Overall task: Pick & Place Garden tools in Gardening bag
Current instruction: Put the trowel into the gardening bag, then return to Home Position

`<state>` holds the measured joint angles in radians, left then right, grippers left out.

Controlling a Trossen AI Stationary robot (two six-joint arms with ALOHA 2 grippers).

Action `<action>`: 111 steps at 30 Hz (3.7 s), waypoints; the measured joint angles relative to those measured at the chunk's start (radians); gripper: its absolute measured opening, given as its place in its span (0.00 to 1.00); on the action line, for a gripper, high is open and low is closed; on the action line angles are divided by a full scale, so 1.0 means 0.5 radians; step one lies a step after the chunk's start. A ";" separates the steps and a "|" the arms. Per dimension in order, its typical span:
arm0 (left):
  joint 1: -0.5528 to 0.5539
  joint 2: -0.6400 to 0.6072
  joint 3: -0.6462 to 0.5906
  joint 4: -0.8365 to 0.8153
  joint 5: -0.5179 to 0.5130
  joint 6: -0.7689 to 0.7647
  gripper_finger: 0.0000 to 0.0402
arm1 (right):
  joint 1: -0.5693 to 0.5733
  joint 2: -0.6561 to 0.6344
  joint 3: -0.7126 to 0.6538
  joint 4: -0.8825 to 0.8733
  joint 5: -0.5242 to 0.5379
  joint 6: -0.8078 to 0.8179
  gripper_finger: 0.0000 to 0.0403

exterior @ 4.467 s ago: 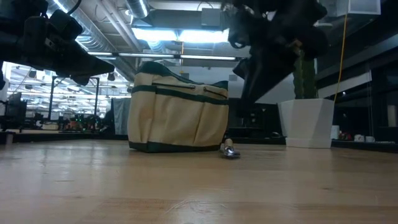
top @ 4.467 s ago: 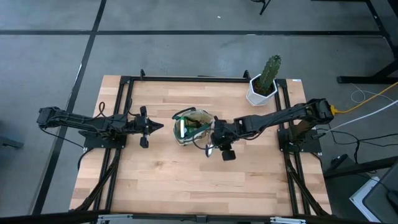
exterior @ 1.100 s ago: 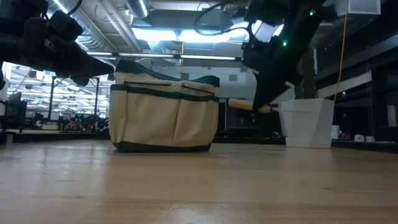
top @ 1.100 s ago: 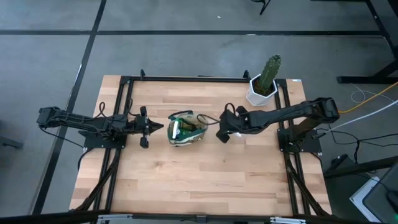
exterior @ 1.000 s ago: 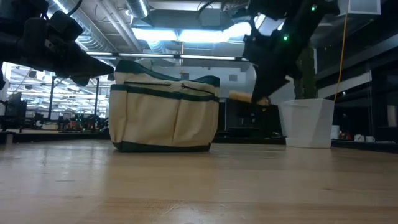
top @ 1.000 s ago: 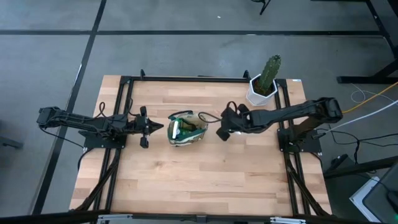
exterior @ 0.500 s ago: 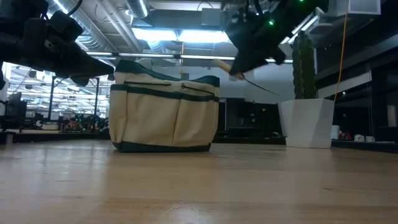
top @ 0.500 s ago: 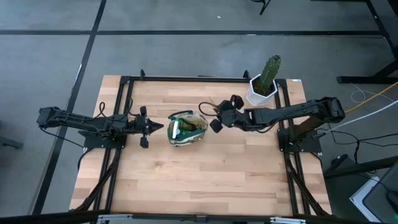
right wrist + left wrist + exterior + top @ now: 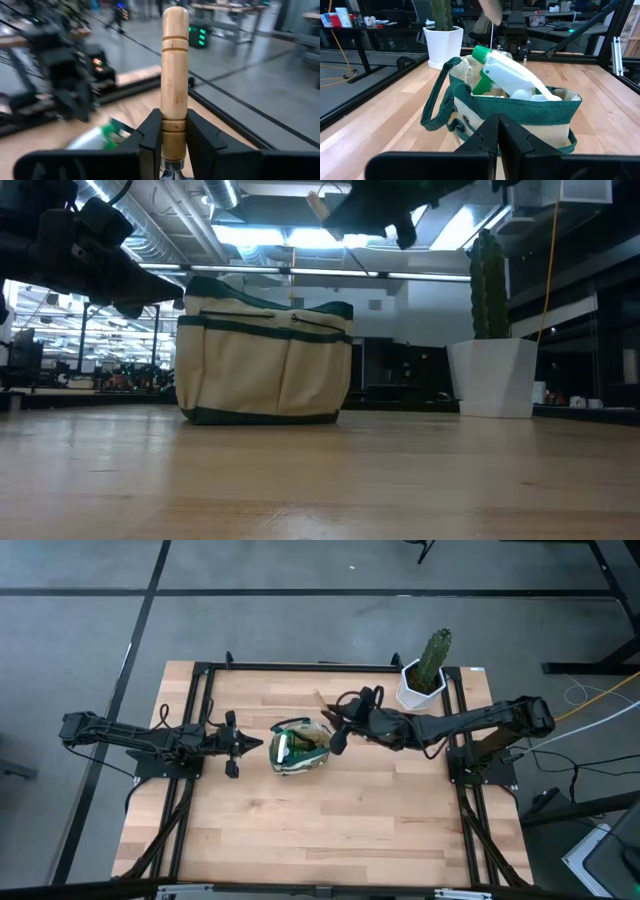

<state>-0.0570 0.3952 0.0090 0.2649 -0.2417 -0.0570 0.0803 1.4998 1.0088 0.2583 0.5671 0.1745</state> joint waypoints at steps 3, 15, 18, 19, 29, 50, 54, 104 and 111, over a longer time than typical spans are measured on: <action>0.000 0.000 0.000 0.000 0.000 0.000 0.01 | 0.000 0.000 0.000 0.099 -0.102 0.000 0.16; 0.000 0.000 0.000 -0.001 0.000 0.000 0.01 | 0.002 0.002 0.001 0.161 -0.245 0.001 0.16; 0.001 0.000 0.000 0.000 0.000 0.000 0.01 | 0.002 0.002 0.001 0.195 -0.323 0.001 0.16; 0.001 0.000 0.000 -0.001 0.001 0.000 0.01 | 0.004 0.002 0.001 0.201 -0.346 0.001 0.16; 0.000 0.000 -0.001 -0.001 0.000 0.000 0.01 | 0.017 0.002 0.001 0.219 -0.493 0.000 0.16; 0.000 0.000 0.000 -0.001 0.000 0.000 0.01 | -0.049 0.271 0.003 0.426 -0.803 -0.530 0.16; 0.000 0.000 0.000 -0.001 0.000 0.000 0.01 | -0.101 0.333 0.002 0.427 -0.874 -0.652 0.16; 0.000 0.000 0.000 -0.001 0.000 0.000 0.01 | -0.287 0.564 0.005 0.325 -1.187 -0.257 0.53; 0.000 0.000 0.000 -0.002 0.001 0.000 0.01 | -0.287 0.231 0.072 -0.222 -1.211 -0.137 0.55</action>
<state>-0.0570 0.3950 0.0089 0.2638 -0.2414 -0.0570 -0.0631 1.6154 1.0449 0.1474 -0.0382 0.1061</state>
